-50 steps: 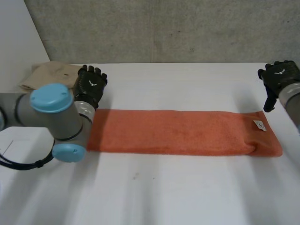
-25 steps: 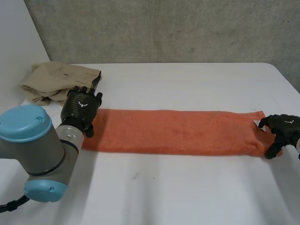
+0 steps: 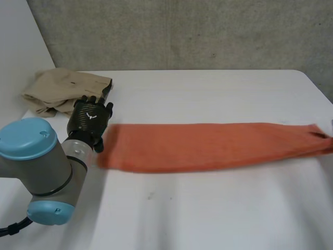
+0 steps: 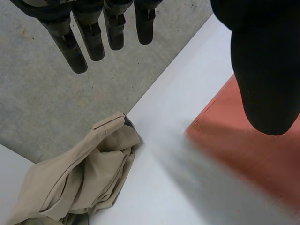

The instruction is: Fold the laundry.

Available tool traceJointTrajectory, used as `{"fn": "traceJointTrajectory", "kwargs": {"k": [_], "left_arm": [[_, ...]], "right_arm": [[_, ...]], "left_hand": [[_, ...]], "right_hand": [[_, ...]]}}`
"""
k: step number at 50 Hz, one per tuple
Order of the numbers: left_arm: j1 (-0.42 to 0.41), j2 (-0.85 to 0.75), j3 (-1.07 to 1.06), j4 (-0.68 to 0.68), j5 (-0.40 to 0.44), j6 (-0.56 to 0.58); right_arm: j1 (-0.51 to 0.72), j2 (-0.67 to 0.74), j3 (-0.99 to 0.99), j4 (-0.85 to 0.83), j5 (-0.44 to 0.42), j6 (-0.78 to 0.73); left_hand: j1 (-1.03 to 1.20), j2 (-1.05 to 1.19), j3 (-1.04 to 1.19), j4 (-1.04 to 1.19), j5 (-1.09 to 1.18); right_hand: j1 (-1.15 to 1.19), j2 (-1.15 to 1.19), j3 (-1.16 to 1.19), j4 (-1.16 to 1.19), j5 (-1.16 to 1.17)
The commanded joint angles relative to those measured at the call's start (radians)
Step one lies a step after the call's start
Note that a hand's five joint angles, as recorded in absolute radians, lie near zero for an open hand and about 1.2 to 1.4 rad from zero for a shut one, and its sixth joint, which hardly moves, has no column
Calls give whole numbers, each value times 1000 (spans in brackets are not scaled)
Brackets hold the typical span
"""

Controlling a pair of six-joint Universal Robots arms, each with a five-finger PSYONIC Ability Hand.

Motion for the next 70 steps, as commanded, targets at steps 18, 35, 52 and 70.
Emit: {"fn": "traceJointTrajectory", "kwargs": {"k": [18,35,52,70], "left_arm": [[23,31,-3,5,-6,-2],[41,34,-6,14,-6,-3],[29,22,-3,16,-4,-2],[11,48,9,14,-4,-2]], "right_arm": [[713,-21,-257,-64,4,-191],[1076,395,-588,5,-6,-99],[739,102,-241,264,140,341],[550,73,-96,124,187,248]], "left_hand": [[-15,-32,-39,-29,-53],[-16,-33,-40,-30,-54],[-16,-33,-40,-30,-54],[-16,-33,-40,-30,-54]], "right_hand": [[419,226,221,208,245],[-802,-996,-1001,-1014,-976],[-802,-996,-1001,-1014,-976],[419,226,221,208,245]]}}
